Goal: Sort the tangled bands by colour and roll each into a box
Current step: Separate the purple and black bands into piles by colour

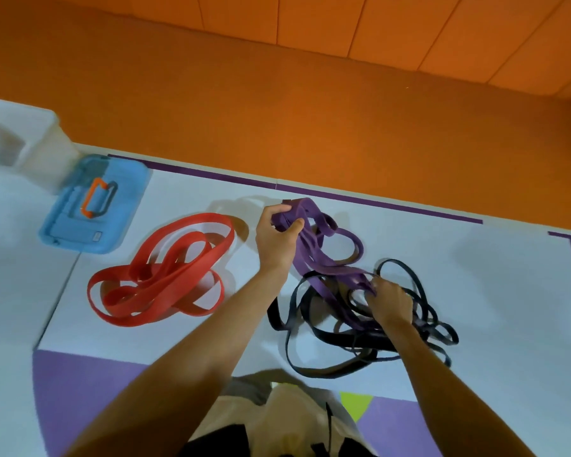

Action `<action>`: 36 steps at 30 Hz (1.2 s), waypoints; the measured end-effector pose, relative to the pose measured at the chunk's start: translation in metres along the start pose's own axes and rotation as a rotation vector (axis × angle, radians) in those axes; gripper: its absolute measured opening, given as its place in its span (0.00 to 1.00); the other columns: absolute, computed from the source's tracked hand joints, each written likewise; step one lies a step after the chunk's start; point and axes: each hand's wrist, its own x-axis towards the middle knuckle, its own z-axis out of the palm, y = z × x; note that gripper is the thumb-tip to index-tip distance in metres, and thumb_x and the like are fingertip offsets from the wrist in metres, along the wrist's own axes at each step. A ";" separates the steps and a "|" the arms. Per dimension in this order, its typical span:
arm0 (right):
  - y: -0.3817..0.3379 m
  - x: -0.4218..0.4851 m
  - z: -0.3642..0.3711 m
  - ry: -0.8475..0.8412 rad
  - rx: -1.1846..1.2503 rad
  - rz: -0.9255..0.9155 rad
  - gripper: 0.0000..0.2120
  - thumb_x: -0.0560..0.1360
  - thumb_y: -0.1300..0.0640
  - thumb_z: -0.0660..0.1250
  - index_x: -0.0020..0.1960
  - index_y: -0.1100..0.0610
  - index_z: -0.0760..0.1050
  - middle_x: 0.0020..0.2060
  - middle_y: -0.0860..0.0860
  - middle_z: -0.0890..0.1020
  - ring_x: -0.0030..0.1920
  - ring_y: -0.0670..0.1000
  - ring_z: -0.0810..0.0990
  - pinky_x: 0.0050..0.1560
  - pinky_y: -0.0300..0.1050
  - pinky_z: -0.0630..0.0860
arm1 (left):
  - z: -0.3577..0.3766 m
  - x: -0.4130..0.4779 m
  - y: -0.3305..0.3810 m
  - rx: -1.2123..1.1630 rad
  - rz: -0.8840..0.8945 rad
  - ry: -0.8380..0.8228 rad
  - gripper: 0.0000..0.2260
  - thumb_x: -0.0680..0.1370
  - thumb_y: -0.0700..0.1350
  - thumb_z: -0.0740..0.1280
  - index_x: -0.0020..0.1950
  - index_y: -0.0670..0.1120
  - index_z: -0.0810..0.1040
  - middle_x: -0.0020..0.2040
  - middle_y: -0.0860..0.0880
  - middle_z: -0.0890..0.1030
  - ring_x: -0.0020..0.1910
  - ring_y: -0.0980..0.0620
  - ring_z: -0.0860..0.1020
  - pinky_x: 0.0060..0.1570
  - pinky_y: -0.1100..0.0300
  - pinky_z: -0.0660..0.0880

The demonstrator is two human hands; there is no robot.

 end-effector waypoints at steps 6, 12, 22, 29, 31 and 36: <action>0.027 -0.007 -0.045 0.077 0.379 0.025 0.15 0.77 0.52 0.74 0.37 0.54 0.74 0.28 0.46 0.81 0.35 0.48 0.84 0.36 0.40 0.73 | 0.010 -0.010 0.008 0.048 0.064 -0.066 0.13 0.78 0.40 0.76 0.55 0.48 0.73 0.50 0.56 0.77 0.45 0.68 0.77 0.46 0.74 0.71; 0.021 -0.015 -0.093 0.200 0.636 0.013 0.20 0.74 0.47 0.79 0.30 0.53 0.76 0.24 0.47 0.78 0.25 0.44 0.73 0.31 0.38 0.68 | 0.030 -0.034 0.019 0.077 0.162 -0.320 0.04 0.79 0.38 0.74 0.53 0.43 0.84 0.52 0.49 0.85 0.56 0.50 0.82 0.61 0.55 0.76; -0.003 -0.028 -0.143 -0.225 0.875 -0.170 0.15 0.76 0.59 0.78 0.52 0.71 0.82 0.43 0.70 0.81 0.42 0.56 0.78 0.49 0.51 0.71 | 0.047 -0.056 0.011 0.410 0.164 -0.857 0.32 0.75 0.34 0.71 0.75 0.60 0.75 0.70 0.47 0.72 0.59 0.63 0.75 0.52 0.79 0.68; -0.012 -0.027 -0.160 -0.324 0.898 -0.284 0.21 0.77 0.49 0.77 0.51 0.69 0.83 0.44 0.71 0.81 0.44 0.56 0.76 0.51 0.52 0.68 | 0.068 -0.060 0.010 0.383 0.203 -0.640 0.21 0.75 0.29 0.69 0.65 0.46 0.82 0.63 0.47 0.82 0.65 0.48 0.79 0.69 0.48 0.75; -0.006 -0.023 -0.154 -0.294 0.952 -0.287 0.22 0.79 0.45 0.74 0.49 0.66 0.83 0.44 0.67 0.83 0.45 0.55 0.79 0.54 0.51 0.73 | 0.067 -0.057 0.013 0.378 0.211 -0.548 0.18 0.73 0.27 0.68 0.59 0.43 0.83 0.57 0.51 0.84 0.58 0.53 0.80 0.64 0.54 0.76; 0.031 -0.001 -0.108 -0.097 0.990 -0.099 0.09 0.84 0.54 0.68 0.56 0.58 0.84 0.53 0.53 0.88 0.57 0.54 0.86 0.66 0.58 0.79 | 0.054 -0.045 0.011 0.375 0.175 -0.268 0.18 0.73 0.27 0.67 0.57 0.44 0.82 0.56 0.51 0.83 0.57 0.50 0.80 0.62 0.56 0.76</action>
